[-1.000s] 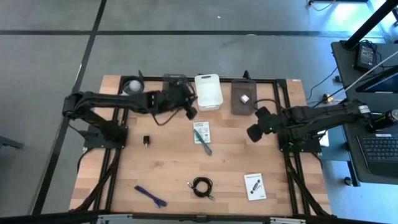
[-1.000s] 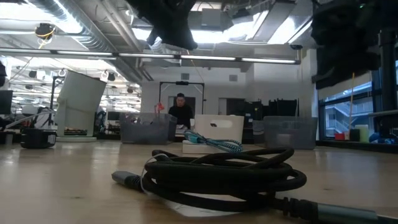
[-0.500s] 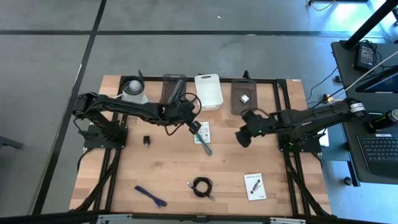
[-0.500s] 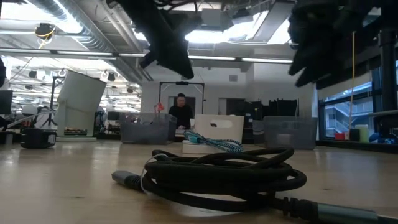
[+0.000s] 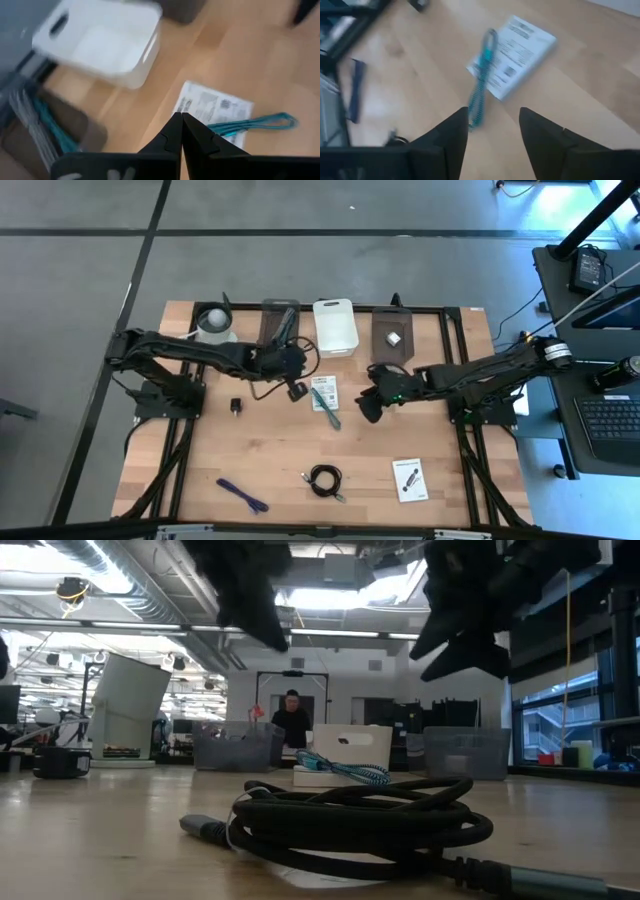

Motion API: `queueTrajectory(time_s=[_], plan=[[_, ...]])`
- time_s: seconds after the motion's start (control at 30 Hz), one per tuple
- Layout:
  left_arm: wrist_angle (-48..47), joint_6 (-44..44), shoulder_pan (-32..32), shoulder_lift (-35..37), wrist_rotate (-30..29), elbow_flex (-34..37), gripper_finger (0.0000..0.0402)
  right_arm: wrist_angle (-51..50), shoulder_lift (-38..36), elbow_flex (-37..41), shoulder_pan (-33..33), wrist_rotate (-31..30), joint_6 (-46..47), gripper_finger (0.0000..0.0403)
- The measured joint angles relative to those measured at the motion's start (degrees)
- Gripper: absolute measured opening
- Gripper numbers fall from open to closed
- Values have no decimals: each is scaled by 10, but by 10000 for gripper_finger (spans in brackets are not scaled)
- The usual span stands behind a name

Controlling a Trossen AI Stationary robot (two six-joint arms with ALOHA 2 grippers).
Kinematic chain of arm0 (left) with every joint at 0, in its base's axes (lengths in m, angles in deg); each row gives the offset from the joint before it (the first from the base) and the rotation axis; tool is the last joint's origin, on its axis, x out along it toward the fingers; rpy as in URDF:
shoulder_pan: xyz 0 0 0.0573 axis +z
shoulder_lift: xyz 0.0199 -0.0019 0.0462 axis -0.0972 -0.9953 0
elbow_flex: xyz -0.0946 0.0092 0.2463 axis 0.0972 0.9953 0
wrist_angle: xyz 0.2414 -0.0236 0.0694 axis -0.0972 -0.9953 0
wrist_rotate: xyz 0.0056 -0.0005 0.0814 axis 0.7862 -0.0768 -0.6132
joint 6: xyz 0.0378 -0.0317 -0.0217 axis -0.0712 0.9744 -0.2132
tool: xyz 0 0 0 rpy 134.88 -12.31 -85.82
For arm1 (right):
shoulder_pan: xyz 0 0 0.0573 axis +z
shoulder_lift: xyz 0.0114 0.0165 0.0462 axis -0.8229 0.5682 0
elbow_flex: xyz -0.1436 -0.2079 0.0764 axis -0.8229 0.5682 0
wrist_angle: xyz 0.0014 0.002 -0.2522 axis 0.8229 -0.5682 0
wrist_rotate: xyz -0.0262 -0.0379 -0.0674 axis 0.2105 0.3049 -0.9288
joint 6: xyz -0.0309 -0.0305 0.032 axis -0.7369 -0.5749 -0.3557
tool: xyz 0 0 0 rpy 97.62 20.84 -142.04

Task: Pick and place items into bin
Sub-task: Put the blue charger cable into the left black bin

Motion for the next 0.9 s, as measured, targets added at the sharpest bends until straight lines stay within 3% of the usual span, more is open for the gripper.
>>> queueTrajectory(time_s=[0.27,0.5,0.73,0.9], plan=[[74,-85,11,171,69,122,2,26,52,-37,1,0,33,124],[78,-84,20,296,84,208,2,-146,153,-193,1,5,28,93],[56,-102,20,342,85,219,3,-351,283,-355,1,30,36,89],[42,-107,20,351,90,219,3,-380,355,-416,1,66,36,92]])
